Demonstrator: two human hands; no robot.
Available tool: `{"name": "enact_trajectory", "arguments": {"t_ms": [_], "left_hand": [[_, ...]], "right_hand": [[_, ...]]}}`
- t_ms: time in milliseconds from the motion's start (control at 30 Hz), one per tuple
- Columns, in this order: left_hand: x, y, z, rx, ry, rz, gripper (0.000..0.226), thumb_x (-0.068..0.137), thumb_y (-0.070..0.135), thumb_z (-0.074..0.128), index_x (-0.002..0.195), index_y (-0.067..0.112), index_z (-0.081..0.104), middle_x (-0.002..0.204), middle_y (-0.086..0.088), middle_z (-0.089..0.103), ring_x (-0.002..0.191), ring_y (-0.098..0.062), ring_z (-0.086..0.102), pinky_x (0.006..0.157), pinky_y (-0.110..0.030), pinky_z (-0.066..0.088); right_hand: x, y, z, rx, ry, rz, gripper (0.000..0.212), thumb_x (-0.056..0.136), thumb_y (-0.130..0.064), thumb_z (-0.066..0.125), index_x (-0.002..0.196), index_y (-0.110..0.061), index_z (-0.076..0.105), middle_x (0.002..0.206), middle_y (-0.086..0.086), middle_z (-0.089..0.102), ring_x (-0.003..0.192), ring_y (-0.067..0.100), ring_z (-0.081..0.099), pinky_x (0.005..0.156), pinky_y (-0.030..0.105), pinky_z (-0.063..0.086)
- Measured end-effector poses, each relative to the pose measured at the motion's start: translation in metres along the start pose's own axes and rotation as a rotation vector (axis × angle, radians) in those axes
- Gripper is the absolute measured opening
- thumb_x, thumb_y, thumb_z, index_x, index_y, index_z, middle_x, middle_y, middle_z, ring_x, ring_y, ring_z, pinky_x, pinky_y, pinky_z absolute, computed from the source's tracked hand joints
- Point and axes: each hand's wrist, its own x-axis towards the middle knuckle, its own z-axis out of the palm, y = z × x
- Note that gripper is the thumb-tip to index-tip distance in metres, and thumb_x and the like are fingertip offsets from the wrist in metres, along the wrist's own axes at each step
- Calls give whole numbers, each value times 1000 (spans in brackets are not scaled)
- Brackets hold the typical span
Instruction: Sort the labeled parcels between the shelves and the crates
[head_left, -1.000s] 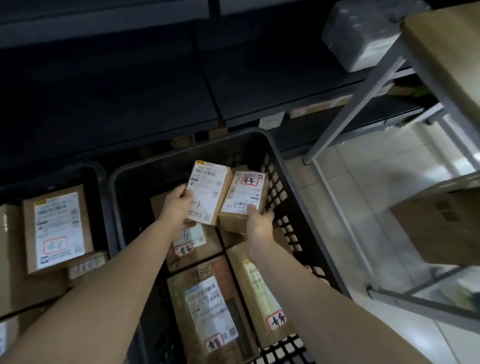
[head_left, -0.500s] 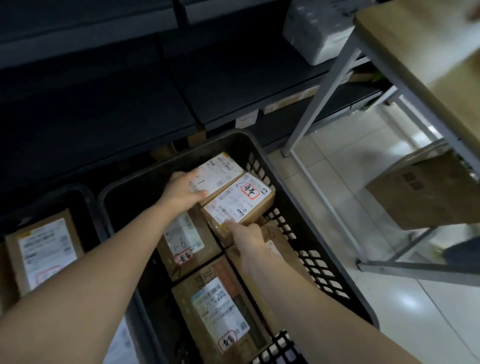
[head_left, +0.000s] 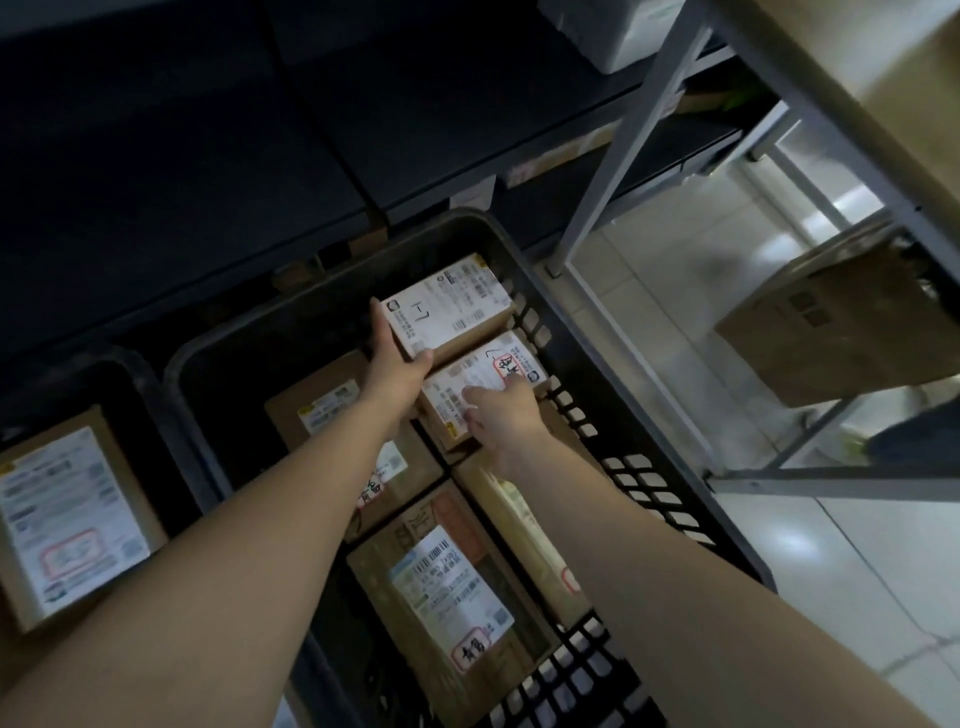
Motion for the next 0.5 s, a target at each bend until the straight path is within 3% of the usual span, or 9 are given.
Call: {"name": "enact_trajectory", "arguments": {"t_ms": [100,167,267,367,500], "left_hand": [[1,1,0,14,-3,-26,87,95,17,51,141,51,-15,152,1,30,134,-30,39,102,-61,38],[-3,-5,-2,45,28,-14,83,96,17,50,146,42,-10,153,-2,29,137,-29,34,108,-54,34],[-17,-11,-10,183,122,31,66,95,18,52,150,25,14,146,-12,39,130,-30,43,104,-44,40],[-35,-12,-21,434,136,112,39,94,18,53,132,11,45,121,-15,57,108,-29,56,86,-33,45],[-73,-12,-37,618,135,205,24,91,19,55,114,10,58,112,-12,60,103,-27,57,88,-35,48]], "right_hand": [[-1,-4,-6,-76,3,-56,66,91,-15,59,149,-14,27,139,14,46,120,30,54,100,48,48],[-3,-4,-15,-193,14,-124,61,95,-15,56,149,-15,30,144,13,41,122,30,52,100,46,48],[-17,-6,-30,-605,9,-313,49,98,-18,50,146,-14,38,147,14,40,115,30,57,96,42,49],[-29,-8,-42,-1007,18,-497,46,99,-20,47,144,-15,40,146,13,39,111,31,58,88,41,52],[-54,-9,-53,-1239,2,-607,46,100,-23,45,144,-16,38,144,12,37,117,34,51,86,46,53]]}}
